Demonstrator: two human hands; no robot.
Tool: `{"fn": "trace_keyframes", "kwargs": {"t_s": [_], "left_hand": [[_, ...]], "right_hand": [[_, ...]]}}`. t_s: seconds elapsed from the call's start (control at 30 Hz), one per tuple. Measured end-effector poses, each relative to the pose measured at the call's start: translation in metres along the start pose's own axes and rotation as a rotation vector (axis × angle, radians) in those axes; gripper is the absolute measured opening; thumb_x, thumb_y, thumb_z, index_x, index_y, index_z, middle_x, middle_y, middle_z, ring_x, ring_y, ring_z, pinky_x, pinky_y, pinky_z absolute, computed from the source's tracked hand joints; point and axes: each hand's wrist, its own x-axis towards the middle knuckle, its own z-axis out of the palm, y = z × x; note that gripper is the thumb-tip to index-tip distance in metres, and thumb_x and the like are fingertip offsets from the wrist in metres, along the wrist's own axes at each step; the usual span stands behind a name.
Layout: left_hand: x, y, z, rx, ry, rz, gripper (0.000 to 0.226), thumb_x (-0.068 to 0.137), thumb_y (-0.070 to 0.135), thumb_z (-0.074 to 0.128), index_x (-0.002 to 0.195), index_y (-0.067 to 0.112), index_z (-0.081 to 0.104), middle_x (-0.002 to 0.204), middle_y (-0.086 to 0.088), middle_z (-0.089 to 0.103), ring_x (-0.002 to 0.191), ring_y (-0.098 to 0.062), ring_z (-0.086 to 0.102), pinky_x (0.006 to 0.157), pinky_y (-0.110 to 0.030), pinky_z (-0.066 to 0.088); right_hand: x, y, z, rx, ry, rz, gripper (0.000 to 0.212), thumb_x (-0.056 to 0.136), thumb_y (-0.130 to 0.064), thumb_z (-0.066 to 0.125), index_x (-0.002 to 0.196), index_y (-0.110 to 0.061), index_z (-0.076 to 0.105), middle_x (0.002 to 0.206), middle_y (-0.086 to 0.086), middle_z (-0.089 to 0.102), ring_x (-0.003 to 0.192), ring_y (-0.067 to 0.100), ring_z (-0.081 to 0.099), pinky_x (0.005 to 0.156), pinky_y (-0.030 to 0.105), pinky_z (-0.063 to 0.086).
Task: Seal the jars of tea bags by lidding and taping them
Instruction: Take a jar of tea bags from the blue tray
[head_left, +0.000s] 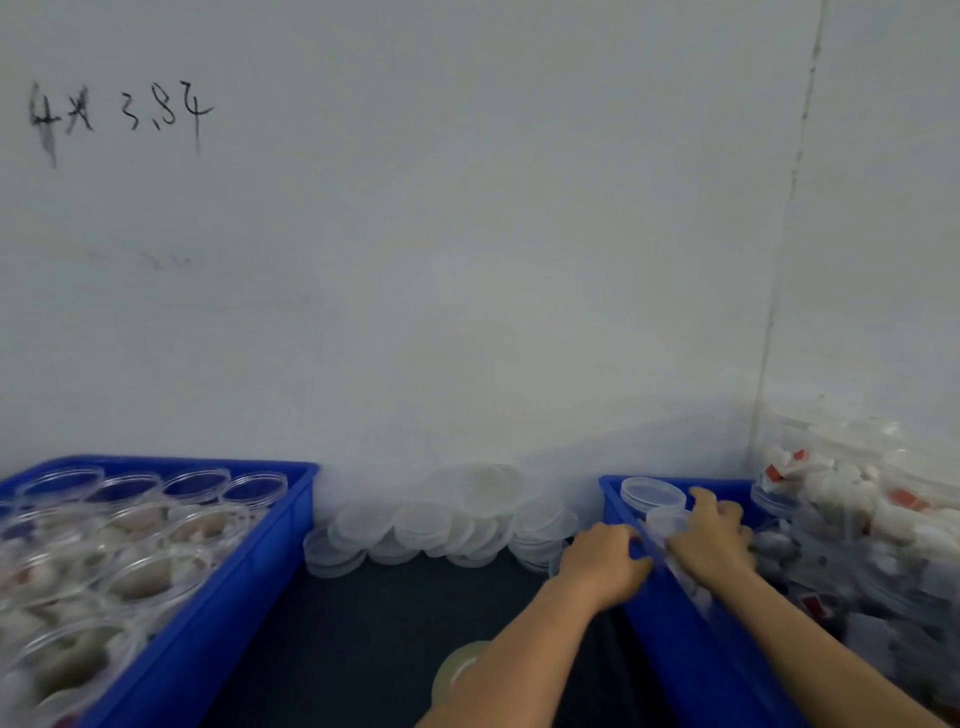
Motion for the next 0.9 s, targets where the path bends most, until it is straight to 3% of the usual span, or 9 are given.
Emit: {"fn": "trace_keyframes", "kwargs": {"t_s": [0.13, 0.23, 0.3, 0.4, 0.47, 0.57, 0.67, 0.77, 0.9], "left_hand": [[-0.055, -0.013, -0.035, -0.111, 0.167, -0.090, 0.031, 0.094, 0.030, 0.054, 0.121, 0.020, 0.063, 0.123, -0.003, 0.065, 0.116, -0.023, 0.057, 0.094, -0.033, 0.043], [-0.110, -0.029, -0.063, -0.074, 0.281, -0.168, 0.026, 0.093, 0.035, 0.053, 0.113, 0.025, 0.066, 0.117, 0.001, 0.067, 0.110, -0.020, 0.060, 0.091, -0.034, 0.046], [-0.149, -0.039, -0.080, -0.022, 0.340, -0.232, 0.024, 0.094, 0.036, 0.052, 0.111, 0.026, 0.066, 0.114, 0.002, 0.067, 0.106, -0.019, 0.061, 0.088, -0.035, 0.048], [-0.204, -0.049, -0.096, 0.099, 0.420, -0.281, 0.023, 0.097, 0.036, 0.050, 0.112, 0.026, 0.065, 0.112, 0.005, 0.068, 0.100, -0.017, 0.063, 0.086, -0.037, 0.050], [-0.239, -0.052, -0.102, 0.178, 0.517, -0.275, 0.020, 0.098, 0.036, 0.049, 0.108, 0.028, 0.064, 0.103, 0.008, 0.069, 0.086, -0.010, 0.062, 0.072, -0.029, 0.050], [-0.281, -0.059, -0.112, 0.350, 0.606, -0.339, 0.020, 0.100, 0.037, 0.044, 0.103, 0.026, 0.060, 0.089, 0.008, 0.065, 0.066, -0.006, 0.046, 0.054, -0.022, 0.030], [-0.315, -0.073, -0.125, 0.480, 0.608, -0.427, 0.021, 0.100, 0.034, 0.041, 0.104, 0.022, 0.057, 0.083, 0.007, 0.058, 0.071, -0.013, 0.050, 0.060, -0.028, 0.032], [-0.346, -0.087, -0.143, 0.562, 0.596, -0.465, 0.022, 0.100, 0.032, 0.041, 0.109, 0.020, 0.057, 0.097, 0.001, 0.065, 0.087, -0.020, 0.061, 0.068, -0.030, 0.039], [-0.383, -0.109, -0.167, 0.578, 0.571, -0.439, 0.023, 0.099, 0.024, 0.044, 0.114, 0.023, 0.062, 0.109, 0.002, 0.068, 0.099, -0.020, 0.062, 0.081, -0.033, 0.046]], "right_hand": [[-0.042, -0.044, -0.013, 0.008, -0.001, -0.363, 0.030, 0.091, -0.010, 0.058, 0.121, -0.013, 0.060, 0.127, 0.015, 0.053, 0.116, 0.033, 0.049, 0.097, 0.040, 0.041], [-0.092, -0.070, -0.011, 0.208, -0.100, -0.483, 0.018, 0.089, -0.002, 0.058, 0.098, -0.014, 0.067, 0.107, 0.009, 0.064, 0.102, 0.025, 0.059, 0.093, 0.040, 0.046], [-0.126, -0.082, -0.005, 0.321, -0.200, -0.509, 0.020, 0.088, 0.000, 0.059, 0.086, -0.018, 0.068, 0.092, 0.003, 0.069, 0.090, 0.020, 0.063, 0.083, 0.034, 0.051], [-0.173, -0.103, 0.013, 0.325, -0.380, -0.587, 0.017, 0.089, -0.002, 0.061, 0.085, -0.015, 0.071, 0.084, -0.001, 0.069, 0.077, 0.008, 0.062, 0.068, 0.016, 0.045], [-0.203, -0.118, 0.025, 0.357, -0.477, -0.638, 0.016, 0.089, -0.001, 0.060, 0.086, -0.013, 0.071, 0.081, -0.003, 0.068, 0.068, -0.001, 0.056, 0.063, 0.012, 0.040], [-0.245, -0.140, 0.041, 0.467, -0.570, -0.660, 0.018, 0.089, -0.002, 0.057, 0.093, -0.012, 0.073, 0.090, -0.003, 0.071, 0.078, 0.000, 0.060, 0.069, 0.014, 0.043], [-0.281, -0.160, 0.058, 0.523, -0.641, -0.695, 0.022, 0.090, -0.001, 0.054, 0.090, -0.015, 0.071, 0.087, -0.009, 0.070, 0.078, -0.003, 0.061, 0.067, 0.010, 0.045], [-0.309, -0.182, 0.068, 0.544, -0.691, -0.753, 0.019, 0.091, -0.002, 0.055, 0.093, -0.013, 0.070, 0.089, -0.007, 0.070, 0.077, -0.003, 0.060, 0.066, 0.008, 0.045], [-0.337, -0.209, 0.081, 0.548, -0.728, -0.832, 0.012, 0.093, -0.007, 0.058, 0.096, -0.010, 0.069, 0.097, -0.002, 0.070, 0.087, 0.007, 0.061, 0.075, 0.016, 0.047]]}}
